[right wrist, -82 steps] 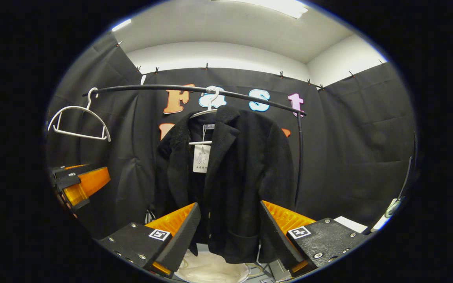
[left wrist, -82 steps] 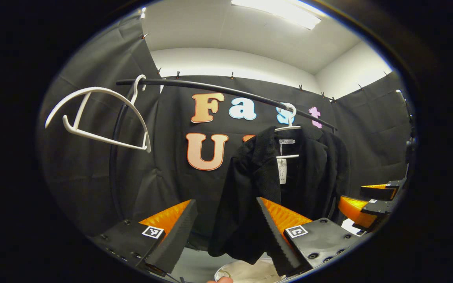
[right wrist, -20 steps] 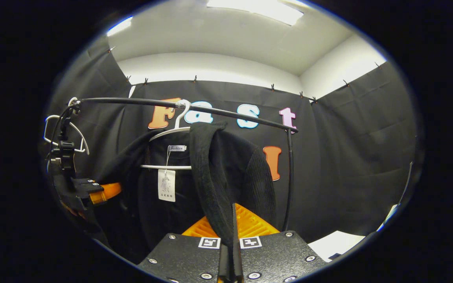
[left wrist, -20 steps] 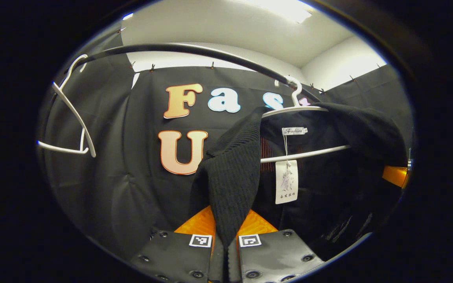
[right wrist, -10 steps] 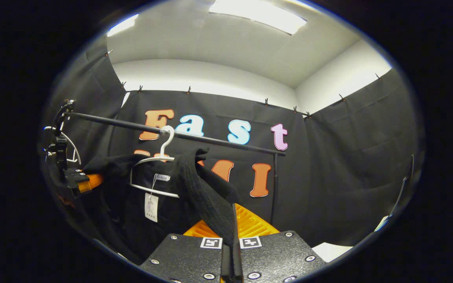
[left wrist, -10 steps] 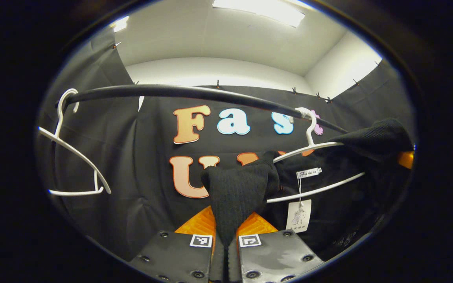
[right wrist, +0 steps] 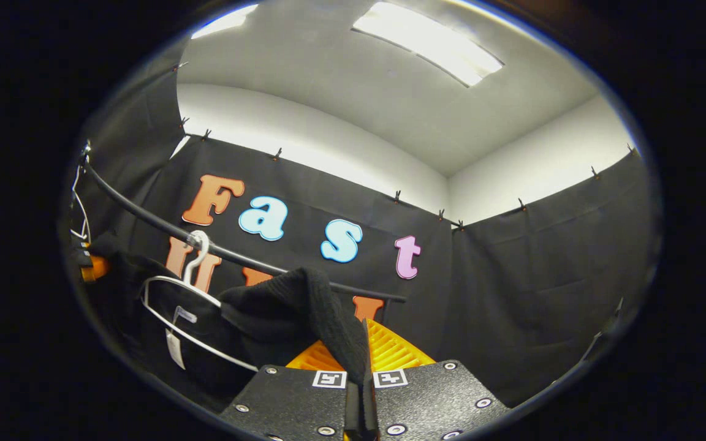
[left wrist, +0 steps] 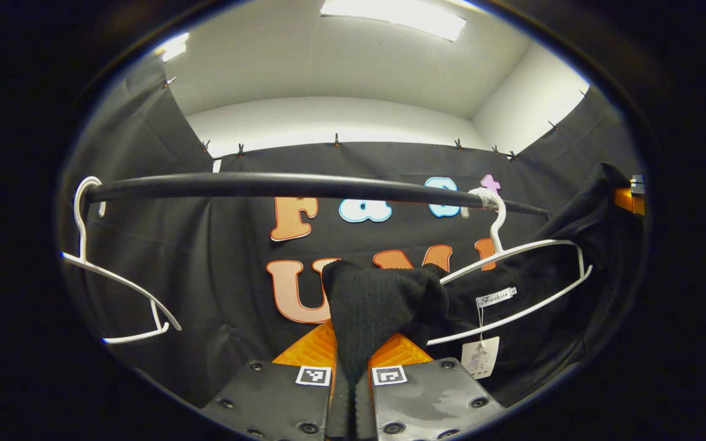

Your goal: Grasp the clothes on the hanger with both hands and then place them into the laundry hamper below.

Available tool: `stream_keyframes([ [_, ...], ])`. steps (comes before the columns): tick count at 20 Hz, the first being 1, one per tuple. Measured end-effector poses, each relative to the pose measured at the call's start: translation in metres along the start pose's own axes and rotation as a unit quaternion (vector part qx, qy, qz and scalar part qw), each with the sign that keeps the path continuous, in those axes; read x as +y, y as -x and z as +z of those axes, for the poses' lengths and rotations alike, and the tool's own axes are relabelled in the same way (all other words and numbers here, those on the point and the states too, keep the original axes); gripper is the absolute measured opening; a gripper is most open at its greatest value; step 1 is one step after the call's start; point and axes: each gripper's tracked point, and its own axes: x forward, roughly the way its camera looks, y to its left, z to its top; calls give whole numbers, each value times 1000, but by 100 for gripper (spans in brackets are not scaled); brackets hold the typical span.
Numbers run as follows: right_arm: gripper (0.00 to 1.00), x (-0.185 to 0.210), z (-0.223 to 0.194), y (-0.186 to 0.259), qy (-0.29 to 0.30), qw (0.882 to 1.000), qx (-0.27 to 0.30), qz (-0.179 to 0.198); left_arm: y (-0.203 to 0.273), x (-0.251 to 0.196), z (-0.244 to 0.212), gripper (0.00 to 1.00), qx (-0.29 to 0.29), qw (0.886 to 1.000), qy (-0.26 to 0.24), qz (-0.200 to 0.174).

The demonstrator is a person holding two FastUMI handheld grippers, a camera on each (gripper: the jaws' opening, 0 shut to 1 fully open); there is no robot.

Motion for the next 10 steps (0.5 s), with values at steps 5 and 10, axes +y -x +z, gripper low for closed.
stream_keyframes([
  [5, 2, -20, -43, -48, 24, 999, 28, -27, -2, 3, -6, 11, 4, 1000, 15, 4],
  [10, 2, -3, -116, -48, -22, 996, 86, -13, -4, 3, -6, 11, 7, 1000, 21, -4],
])
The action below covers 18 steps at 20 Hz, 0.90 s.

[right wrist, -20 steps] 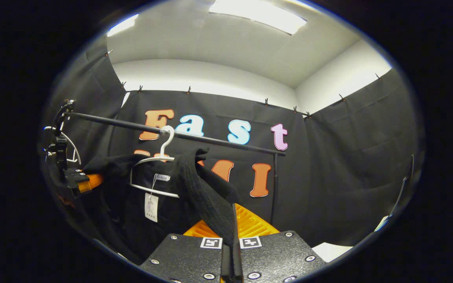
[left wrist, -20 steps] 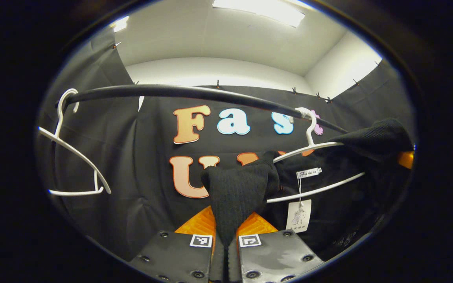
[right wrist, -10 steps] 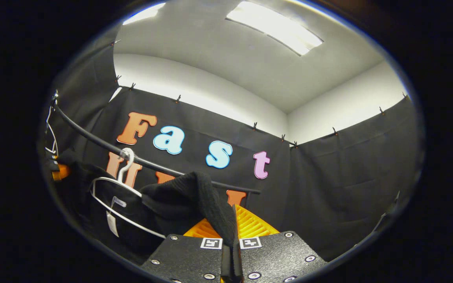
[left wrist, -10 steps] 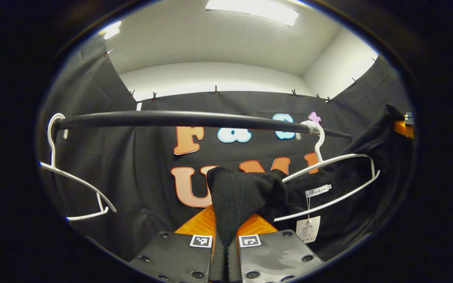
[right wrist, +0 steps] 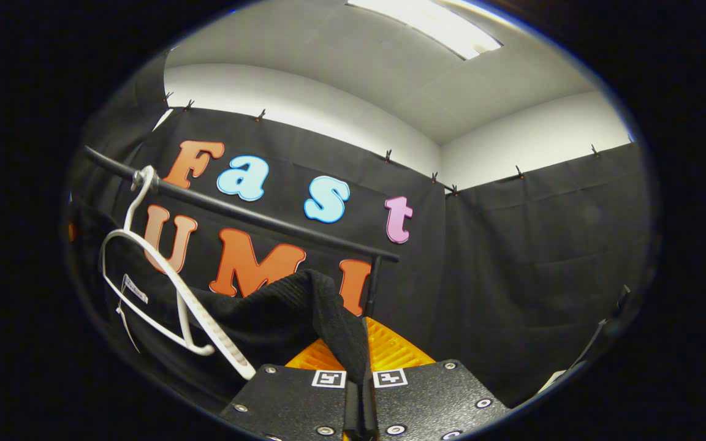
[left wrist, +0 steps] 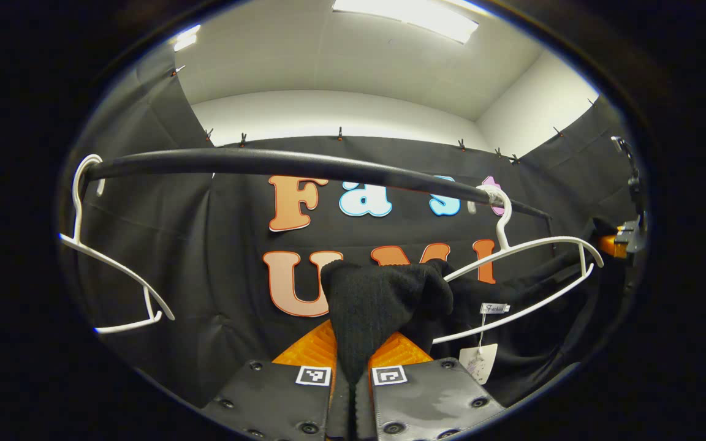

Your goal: Grasp the clothes on the hanger with both hands and then place them into the laundry hamper below.

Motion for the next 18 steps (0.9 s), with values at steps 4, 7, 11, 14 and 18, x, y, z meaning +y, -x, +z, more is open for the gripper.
stream_keyframes([
  [4, 2, 16, -25, 12, -16, 1000, 17, 15, -7, 0, 7, 11, -3, 1000, -10, -1],
  [7, 2, 31, -37, 23, -20, 999, 23, 31, -11, 12, 8, 11, -3, 1000, -12, 18],
  [11, 2, 50, -53, 38, -30, 997, 35, 54, -28, 45, -5, 11, 10, 998, -11, 60],
  [14, 2, 58, -66, 47, -33, 996, 42, 68, -37, 63, -38, 11, 45, 996, 1, 78],
  [18, 2, 80, -81, 67, -44, 992, 60, 99, -37, 77, -77, 11, 83, 992, 12, 93],
])
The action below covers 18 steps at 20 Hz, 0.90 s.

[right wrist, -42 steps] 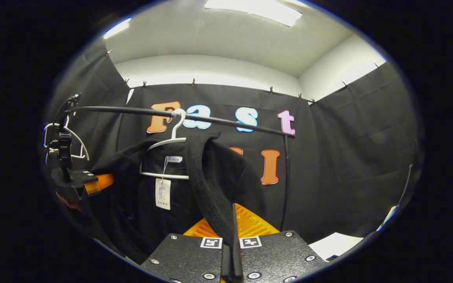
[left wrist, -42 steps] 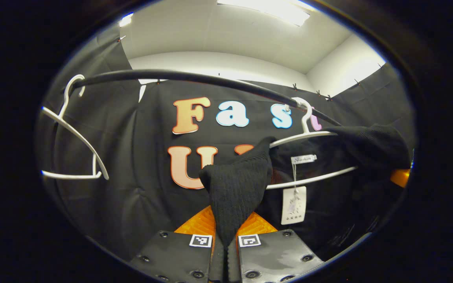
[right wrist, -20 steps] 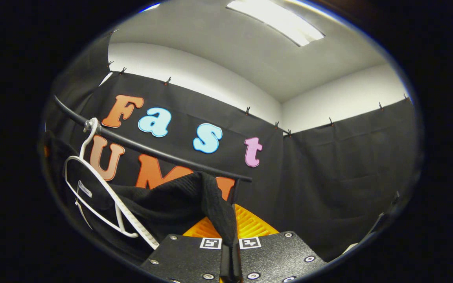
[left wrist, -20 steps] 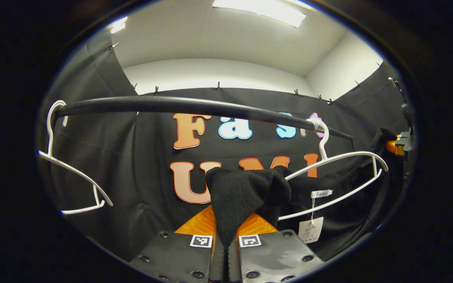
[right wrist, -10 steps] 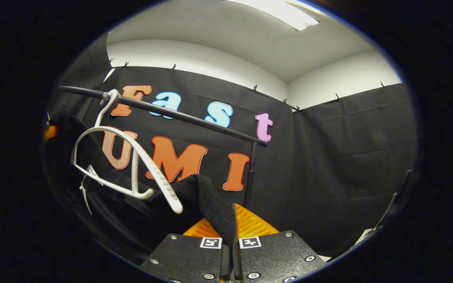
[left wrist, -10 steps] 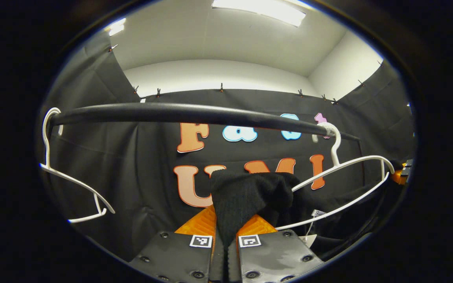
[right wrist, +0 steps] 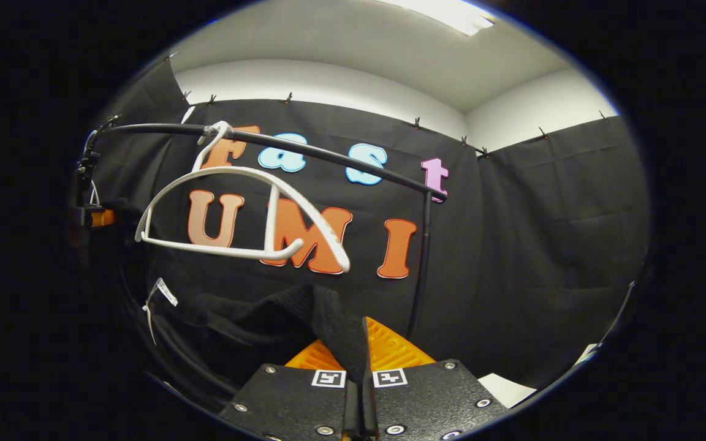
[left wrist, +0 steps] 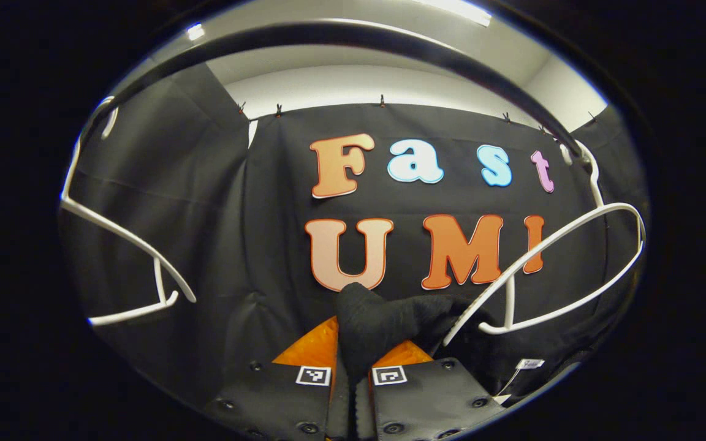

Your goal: Grasp the clothes on the hanger with both hands and then place them into the laundry hamper below.

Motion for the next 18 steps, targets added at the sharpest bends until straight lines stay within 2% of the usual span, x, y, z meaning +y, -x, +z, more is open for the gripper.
stream_keyframes([
  [4, 2, 29, -7, 14, 15, 1000, 0, 27, 8, 4, -18, 11, 16, 1000, 15, -2],
  [9, 2, 62, -7, 28, 12, 998, -1, 57, 37, 2, -21, 13, 17, 1000, -8, -19],
  [13, 2, 93, -10, 37, 0, 996, 4, 85, 58, -9, -28, 11, 25, 999, -15, -39],
  [18, 2, 133, -39, 45, -1, 993, 29, 114, 86, -24, -65, 11, 47, 997, -8, -61],
])
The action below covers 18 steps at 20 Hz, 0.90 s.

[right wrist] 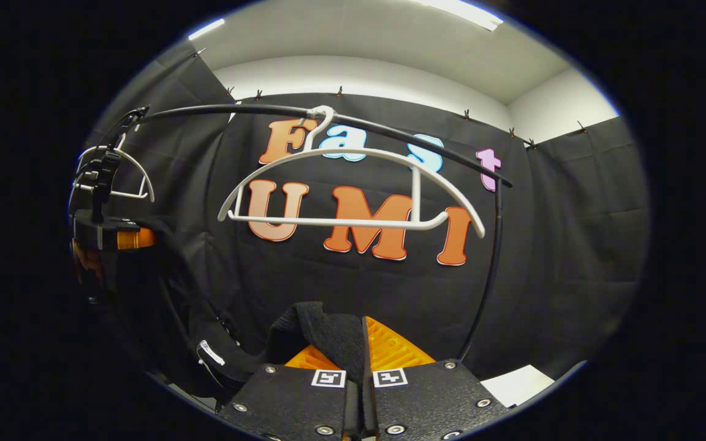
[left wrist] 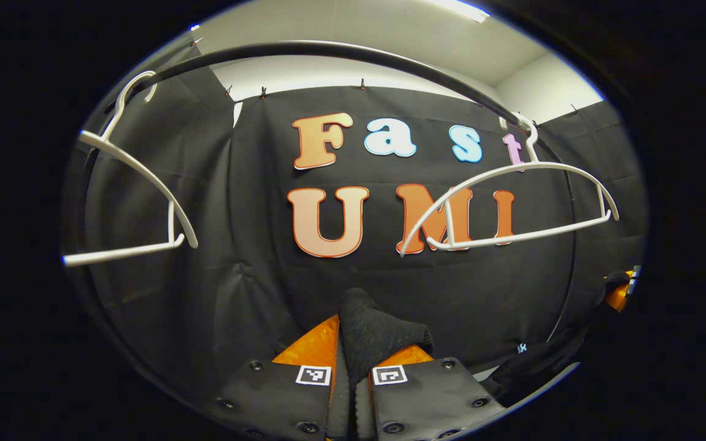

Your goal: Grasp the clothes on the hanger with both hands and then place them into the laundry hamper below.

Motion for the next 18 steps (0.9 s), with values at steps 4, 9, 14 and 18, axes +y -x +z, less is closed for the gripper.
stream_keyframes([
  [4, 2, 47, -36, -1, -12, 999, 30, 41, 15, -20, -40, 11, 17, 1000, -7, -22],
  [9, 3, 95, -81, 1, -7, 995, 62, 81, 28, -34, -98, 11, 52, 998, -1, -27],
  [14, 4, 123, -156, -8, -23, 984, 145, 96, 43, -48, -160, 11, 102, 994, -6, -36],
  [18, 3, 128, -199, -6, -40, 976, 192, 91, 42, -42, -201, 12, 146, 989, -7, -19],
])
